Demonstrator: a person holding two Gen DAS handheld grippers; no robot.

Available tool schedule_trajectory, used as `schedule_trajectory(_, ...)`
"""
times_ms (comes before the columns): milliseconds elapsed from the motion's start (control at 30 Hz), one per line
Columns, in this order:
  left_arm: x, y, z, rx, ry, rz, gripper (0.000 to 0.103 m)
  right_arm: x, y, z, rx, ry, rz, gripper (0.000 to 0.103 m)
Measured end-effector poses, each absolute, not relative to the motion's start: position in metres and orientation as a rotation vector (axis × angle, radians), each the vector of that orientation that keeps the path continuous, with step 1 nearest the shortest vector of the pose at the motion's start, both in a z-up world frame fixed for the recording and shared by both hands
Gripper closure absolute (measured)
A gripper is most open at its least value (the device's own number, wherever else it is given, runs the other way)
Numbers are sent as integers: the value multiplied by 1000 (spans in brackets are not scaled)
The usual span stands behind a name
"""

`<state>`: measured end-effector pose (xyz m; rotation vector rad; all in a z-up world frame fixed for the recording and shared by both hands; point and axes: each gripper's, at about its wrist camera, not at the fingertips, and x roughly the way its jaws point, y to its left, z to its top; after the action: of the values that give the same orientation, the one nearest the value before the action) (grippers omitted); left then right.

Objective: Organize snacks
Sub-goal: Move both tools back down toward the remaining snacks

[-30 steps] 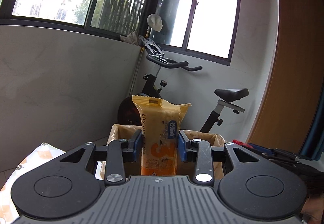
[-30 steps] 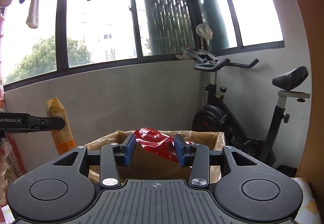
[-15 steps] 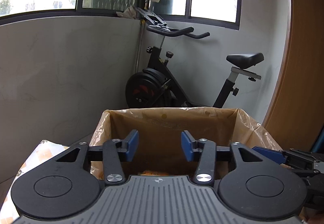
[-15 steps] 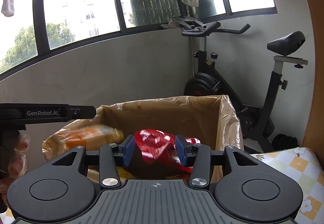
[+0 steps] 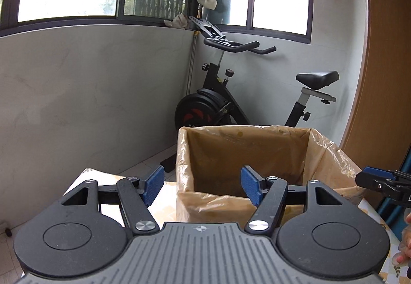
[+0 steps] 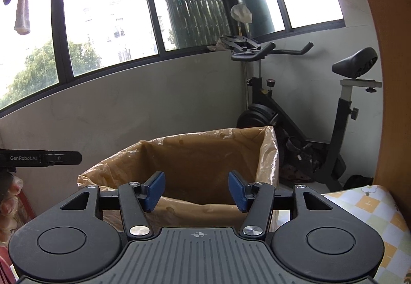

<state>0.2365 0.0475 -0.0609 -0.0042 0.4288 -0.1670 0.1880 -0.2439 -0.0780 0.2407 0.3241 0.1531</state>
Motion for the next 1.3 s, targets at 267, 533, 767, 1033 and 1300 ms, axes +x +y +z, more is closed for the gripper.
schedule_trajectory(267,194,92,-96,-4,485,-130,35,137,-250,-104,210,312,122,51)
schedule_trajectory(533,157,124,-139,-81,542,-102,36,93,-237,-171,218,443,83,51)
schedule_trajectory(767,149,113,-162,-50,577,-108,36,88,-215,-224,213,640,88,51)
schedule_trajectory(1033,148,114,-175,-81,600,-101,36,101,-194,-251,181,752,91,52)
schedule_trajectory(1300,149,113,-196,-77,646,-85,36,100,-196,-254,175,754,102,55)
